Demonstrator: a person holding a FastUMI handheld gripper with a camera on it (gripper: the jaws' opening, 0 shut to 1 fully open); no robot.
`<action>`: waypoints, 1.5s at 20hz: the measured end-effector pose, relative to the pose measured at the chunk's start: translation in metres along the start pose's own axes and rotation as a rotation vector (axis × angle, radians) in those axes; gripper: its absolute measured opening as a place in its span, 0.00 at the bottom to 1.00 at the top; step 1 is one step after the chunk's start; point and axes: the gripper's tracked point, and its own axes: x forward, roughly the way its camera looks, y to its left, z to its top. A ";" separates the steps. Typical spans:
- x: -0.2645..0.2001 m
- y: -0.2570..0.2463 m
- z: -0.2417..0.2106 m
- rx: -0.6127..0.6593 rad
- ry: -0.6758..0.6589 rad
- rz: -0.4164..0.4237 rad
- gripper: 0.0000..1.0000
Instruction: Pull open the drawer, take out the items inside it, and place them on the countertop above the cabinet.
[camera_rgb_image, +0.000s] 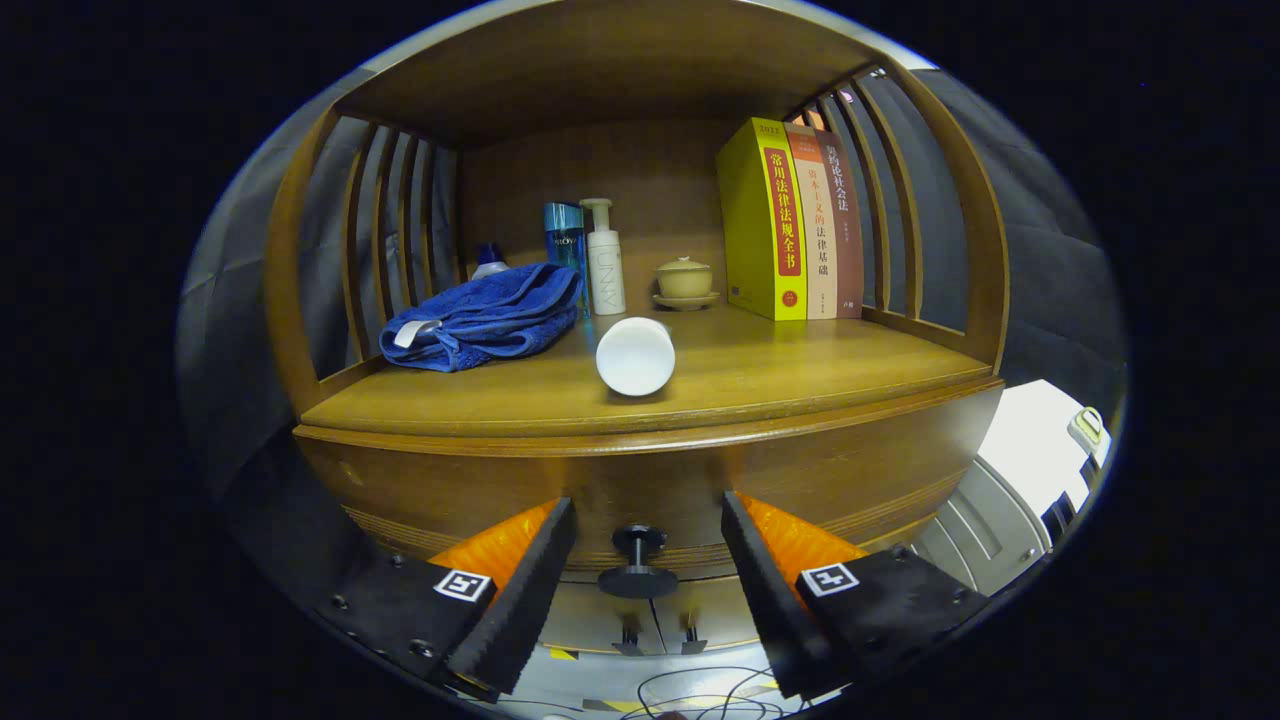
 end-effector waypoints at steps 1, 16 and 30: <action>-0.003 0.002 -0.001 0.000 0.008 0.012 0.98; -0.129 -0.005 0.070 -0.029 -0.211 0.012 0.98; -0.206 0.013 0.104 -0.041 -0.340 0.027 0.98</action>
